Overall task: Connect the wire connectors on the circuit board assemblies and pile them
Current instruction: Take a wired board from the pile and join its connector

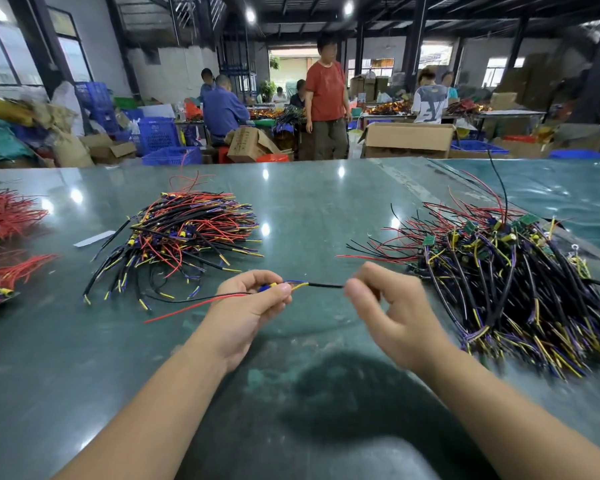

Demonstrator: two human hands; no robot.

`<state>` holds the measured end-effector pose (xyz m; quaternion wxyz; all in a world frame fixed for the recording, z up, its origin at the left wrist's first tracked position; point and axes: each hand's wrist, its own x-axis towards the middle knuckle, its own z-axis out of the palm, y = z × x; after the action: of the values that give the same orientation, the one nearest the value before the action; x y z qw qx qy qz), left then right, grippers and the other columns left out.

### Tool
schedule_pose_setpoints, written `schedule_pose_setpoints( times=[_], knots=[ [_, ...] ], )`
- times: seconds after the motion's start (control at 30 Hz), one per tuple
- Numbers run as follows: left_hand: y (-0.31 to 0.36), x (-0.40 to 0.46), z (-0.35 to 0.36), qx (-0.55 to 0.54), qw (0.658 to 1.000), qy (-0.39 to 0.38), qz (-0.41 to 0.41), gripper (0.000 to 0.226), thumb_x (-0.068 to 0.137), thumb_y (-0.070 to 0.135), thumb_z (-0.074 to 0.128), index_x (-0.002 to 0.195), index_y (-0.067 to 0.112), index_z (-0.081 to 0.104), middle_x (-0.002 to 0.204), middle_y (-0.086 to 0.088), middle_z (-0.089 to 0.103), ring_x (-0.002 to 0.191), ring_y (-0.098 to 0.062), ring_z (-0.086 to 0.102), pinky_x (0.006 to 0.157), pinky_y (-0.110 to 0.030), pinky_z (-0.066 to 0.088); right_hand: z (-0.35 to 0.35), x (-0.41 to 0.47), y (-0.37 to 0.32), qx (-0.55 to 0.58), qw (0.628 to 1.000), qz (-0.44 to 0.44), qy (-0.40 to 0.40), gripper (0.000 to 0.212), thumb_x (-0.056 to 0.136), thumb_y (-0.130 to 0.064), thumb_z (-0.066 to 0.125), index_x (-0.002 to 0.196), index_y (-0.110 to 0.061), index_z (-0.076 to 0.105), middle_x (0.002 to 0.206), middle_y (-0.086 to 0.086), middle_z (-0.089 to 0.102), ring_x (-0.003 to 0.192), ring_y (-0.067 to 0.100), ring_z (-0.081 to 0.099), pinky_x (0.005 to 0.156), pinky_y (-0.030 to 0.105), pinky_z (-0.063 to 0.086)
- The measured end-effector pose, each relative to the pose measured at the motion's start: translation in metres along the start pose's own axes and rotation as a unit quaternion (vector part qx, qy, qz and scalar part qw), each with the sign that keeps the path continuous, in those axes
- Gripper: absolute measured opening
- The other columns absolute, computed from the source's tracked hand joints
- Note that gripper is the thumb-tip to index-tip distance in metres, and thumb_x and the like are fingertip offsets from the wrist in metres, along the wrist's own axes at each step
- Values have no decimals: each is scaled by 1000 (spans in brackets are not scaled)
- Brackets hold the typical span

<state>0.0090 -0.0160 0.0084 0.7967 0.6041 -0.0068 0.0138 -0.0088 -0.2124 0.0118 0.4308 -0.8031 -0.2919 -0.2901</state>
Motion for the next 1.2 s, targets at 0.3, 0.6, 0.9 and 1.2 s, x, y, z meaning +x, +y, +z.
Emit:
schedule_pose_setpoints(
  times=[0.3,0.6,0.9,1.2],
  knots=[
    [0,-8,4,52,990,-127,-23,15,80,-5,65,77,9,61,67,-3,66,61,-10,64,59,-16,51,13,0,-3,-222,960,50,-162,38,97,-47,38,87,-16,58,70,-5,53,74,30,54,61,39,41],
    [1,-12,5,40,987,-156,-14,12,61,11,74,71,17,70,73,-7,66,62,-12,65,58,-17,51,5,2,-3,-119,979,19,-165,36,97,-33,50,69,-9,52,52,4,43,54,26,36,53,38,33],
    [8,-10,0,-16,982,-184,-34,98,37,38,95,125,22,54,115,-10,68,78,-14,67,66,-23,55,-13,11,-5,-105,982,121,100,34,96,-24,52,71,-3,59,46,-5,37,48,18,33,53,37,27],
    [4,-8,-4,-17,987,-152,-43,60,69,18,69,127,19,54,103,-8,71,75,-15,65,68,-26,56,-91,35,26,-174,913,271,249,24,97,-12,38,91,-11,62,69,-2,54,60,14,45,61,29,30]
  ],
)
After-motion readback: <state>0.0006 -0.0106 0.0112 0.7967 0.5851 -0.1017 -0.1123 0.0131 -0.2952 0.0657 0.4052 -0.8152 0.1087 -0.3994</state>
